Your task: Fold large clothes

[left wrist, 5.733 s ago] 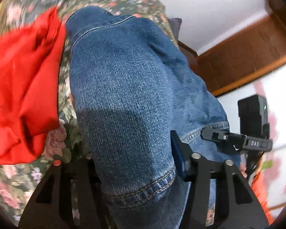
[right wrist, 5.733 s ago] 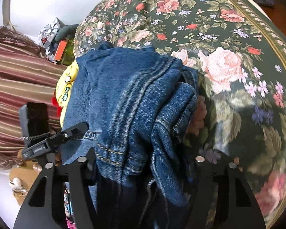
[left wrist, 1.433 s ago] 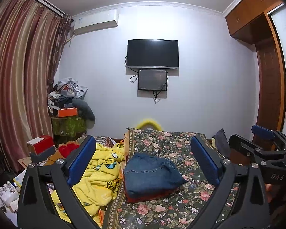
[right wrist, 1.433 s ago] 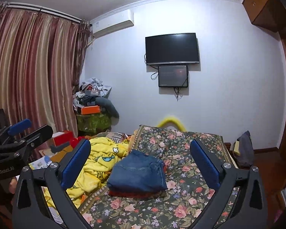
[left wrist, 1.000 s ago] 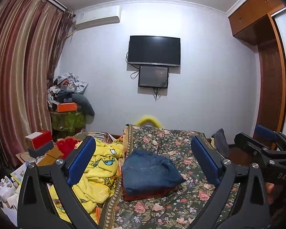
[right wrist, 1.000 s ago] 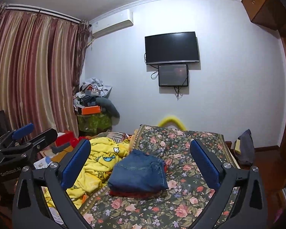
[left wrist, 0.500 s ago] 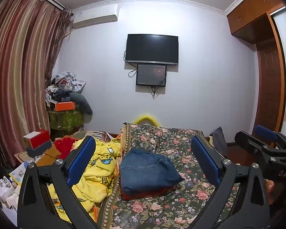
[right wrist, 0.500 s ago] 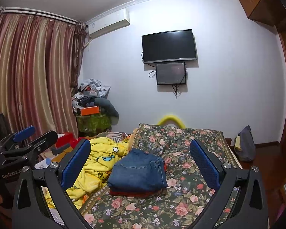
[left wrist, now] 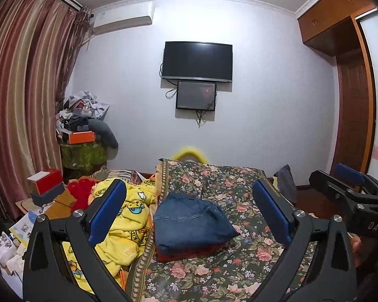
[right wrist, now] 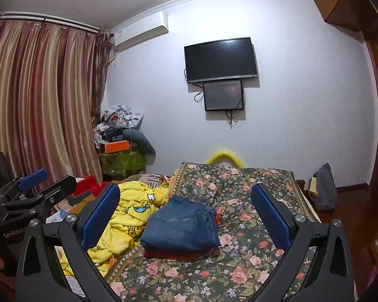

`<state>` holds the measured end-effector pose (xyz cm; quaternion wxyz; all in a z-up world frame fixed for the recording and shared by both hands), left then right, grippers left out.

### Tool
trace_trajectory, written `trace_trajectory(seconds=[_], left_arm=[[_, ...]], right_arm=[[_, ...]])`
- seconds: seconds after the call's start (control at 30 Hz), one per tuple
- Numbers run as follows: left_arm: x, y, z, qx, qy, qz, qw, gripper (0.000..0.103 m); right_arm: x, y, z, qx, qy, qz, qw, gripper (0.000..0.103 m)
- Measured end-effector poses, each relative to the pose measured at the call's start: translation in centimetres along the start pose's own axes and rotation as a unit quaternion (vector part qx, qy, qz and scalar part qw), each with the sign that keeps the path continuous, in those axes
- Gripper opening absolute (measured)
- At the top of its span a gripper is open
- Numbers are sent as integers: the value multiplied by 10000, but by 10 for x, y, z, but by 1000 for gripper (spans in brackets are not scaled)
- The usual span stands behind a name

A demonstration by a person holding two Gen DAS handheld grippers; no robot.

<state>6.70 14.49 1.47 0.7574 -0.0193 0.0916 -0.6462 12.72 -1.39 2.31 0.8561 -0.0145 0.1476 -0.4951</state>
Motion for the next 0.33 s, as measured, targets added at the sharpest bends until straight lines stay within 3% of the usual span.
trace_trajectory(seconds=[0.33], left_arm=[[1, 1, -2, -42, 39, -69, 10000, 101]], right_arm=[[1, 3, 0, -35, 51, -10, 10000, 103]])
Point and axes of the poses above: each gripper's, at about its wrist camera, not at the fingertips, and y roughly the way its jaws point, x to its right, z to its top, the point moved 2 cm from there along y, roughly the way its jaws point, and after that the axes turned 10 degrees about y, right-handed, at the moved point
